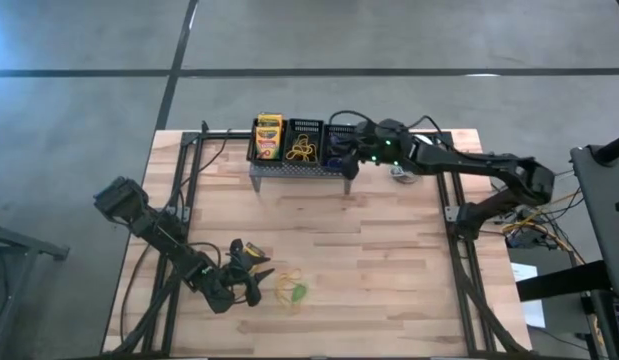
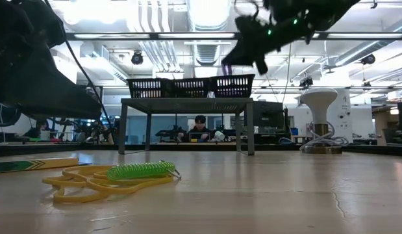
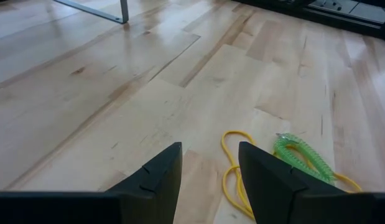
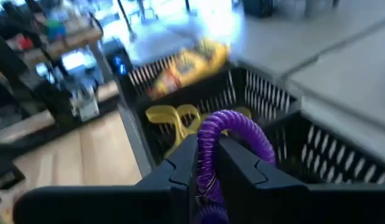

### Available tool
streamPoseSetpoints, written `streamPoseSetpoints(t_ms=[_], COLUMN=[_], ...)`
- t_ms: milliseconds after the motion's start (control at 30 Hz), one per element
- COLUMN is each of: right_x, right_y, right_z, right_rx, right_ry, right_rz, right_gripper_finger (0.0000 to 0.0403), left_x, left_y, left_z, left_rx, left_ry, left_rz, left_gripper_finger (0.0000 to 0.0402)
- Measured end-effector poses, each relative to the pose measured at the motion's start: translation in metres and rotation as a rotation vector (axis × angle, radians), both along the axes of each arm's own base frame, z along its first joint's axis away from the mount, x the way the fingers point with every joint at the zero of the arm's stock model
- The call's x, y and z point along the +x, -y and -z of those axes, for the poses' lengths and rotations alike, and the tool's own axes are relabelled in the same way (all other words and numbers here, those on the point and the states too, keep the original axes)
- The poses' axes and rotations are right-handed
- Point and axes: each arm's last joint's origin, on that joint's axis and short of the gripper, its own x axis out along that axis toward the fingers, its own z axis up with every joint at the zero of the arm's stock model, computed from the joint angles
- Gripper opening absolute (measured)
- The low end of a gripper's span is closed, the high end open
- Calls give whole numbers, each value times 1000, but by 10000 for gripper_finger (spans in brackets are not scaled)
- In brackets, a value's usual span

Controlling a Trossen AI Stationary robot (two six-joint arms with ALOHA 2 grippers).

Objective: Pick & Place Office Desk Supplies
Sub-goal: Put the purple spring keychain into the right black bin on the shelf, then put the yellow crayon box into the left black bin on the shelf

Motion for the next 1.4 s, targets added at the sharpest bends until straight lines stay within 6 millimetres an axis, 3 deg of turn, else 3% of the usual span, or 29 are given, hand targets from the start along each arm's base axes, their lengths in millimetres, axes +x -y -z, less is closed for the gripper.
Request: streamPoseSetpoints(t_ms=[233,467,567,700,900,1067,1133,1267,1400], right_x=[10,13,15,18,20,12,7,-1,5], right_y=[13,14,0,-44,-138,-217,-242,-271,-279], right_z=[4,-26,-46,-60,-31,33,57,107,134], right_rx=[43,9,-47,-158,-234,-231,-240,-308,-359], right_ry=[-140,-199,-164,-139,-194,-215,-177,-152,-145], right_rz=[8,-18,-61,-162,-320,-460,-489,-500,-461], right_gripper_finger=[84,155,168,168,152,142,140,136,131], left_x=[0,0,0,0,0,-1,0,-7,-23], left_y=[0,0,0,0,0,-1,-3,-9,-19], left_z=[0,0,0,0,0,1,-8,-36,-60], left_rx=[0,3,3,4,2,-38,-79,-125,-217], left_ry=[0,-3,-4,-4,-7,-104,-175,-371,-589], left_rz=[-1,-1,-1,-1,3,68,55,-48,-166], left_gripper_finger=[163,163,163,163,163,163,161,149,126])
